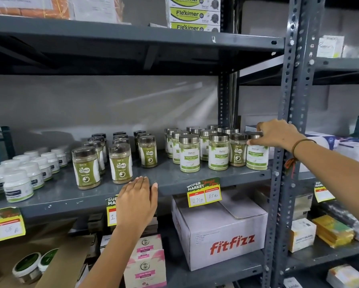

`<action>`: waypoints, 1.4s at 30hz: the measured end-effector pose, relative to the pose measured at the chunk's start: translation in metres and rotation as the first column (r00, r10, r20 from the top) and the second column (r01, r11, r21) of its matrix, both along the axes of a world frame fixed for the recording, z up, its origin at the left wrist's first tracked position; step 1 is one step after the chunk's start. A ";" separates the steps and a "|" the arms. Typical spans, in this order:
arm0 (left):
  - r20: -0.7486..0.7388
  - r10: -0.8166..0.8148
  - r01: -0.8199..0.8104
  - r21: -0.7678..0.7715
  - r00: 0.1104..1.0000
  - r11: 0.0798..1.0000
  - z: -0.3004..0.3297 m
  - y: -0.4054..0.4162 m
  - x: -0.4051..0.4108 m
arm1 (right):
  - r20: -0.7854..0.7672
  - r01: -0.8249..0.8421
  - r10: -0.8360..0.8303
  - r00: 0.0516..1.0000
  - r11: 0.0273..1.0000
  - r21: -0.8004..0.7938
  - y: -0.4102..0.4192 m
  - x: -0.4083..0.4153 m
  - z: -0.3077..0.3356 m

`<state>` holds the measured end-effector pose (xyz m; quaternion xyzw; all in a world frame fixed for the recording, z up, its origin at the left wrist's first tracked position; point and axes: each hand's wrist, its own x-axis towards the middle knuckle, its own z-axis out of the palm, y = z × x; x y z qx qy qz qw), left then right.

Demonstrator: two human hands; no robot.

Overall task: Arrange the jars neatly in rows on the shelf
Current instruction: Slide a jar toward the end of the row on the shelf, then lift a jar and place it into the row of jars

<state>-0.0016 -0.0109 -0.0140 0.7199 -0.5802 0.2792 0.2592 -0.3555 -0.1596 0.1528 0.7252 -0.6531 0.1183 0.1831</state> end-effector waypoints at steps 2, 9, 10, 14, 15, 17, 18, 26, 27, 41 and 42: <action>0.001 -0.003 0.003 -0.001 1.000 1.000 0.000 0.000 0.000 | -0.084 0.024 -0.032 0.996 0.996 -0.091 -0.002 0.000 0.002; 0.011 -0.003 0.003 0.004 1.000 1.000 -0.001 -0.001 0.002 | -0.069 -0.220 0.209 0.975 0.934 -0.282 -0.007 0.022 0.006; 0.014 -0.003 0.003 0.004 1.000 1.000 -0.001 -0.001 0.002 | -0.037 -0.248 0.245 0.969 0.950 -0.188 -0.010 0.027 0.004; 0.010 -0.010 0.010 -0.001 1.000 1.000 -0.001 -0.003 0.004 | -0.002 -0.226 0.227 0.974 0.973 0.054 -0.024 0.035 -0.003; 0.009 -0.011 0.011 -0.002 1.000 1.000 -0.001 -0.003 0.005 | -0.033 -0.213 0.216 0.976 0.974 0.074 -0.028 0.035 -0.004; 0.014 -0.015 0.015 0.000 1.000 1.000 -0.002 -0.002 0.005 | -0.103 -0.194 0.204 0.973 0.976 0.102 -0.030 0.038 -0.004; 0.019 -0.017 0.017 -0.001 1.000 1.000 -0.002 -0.002 0.005 | -0.123 -0.185 0.198 0.972 0.976 0.115 -0.031 0.039 -0.005; 0.025 -0.021 0.021 -0.010 0.999 1.000 -0.001 0.000 0.005 | 0.018 -0.246 0.246 0.969 0.966 0.079 -0.038 0.038 -0.005; 0.025 -0.021 0.021 -0.011 0.999 1.000 -0.001 0.000 0.005 | 0.031 -0.260 0.259 0.965 0.964 0.048 -0.038 0.037 -0.004; 0.017 -0.012 0.011 0.041 1.000 0.999 0.003 0.002 0.003 | 0.186 -0.327 0.452 0.873 0.823 -0.464 0.022 0.085 0.051; 0.015 -0.013 0.012 0.040 1.000 0.999 0.003 0.002 0.003 | 0.220 -0.358 0.495 0.840 0.812 -0.461 0.027 0.095 0.053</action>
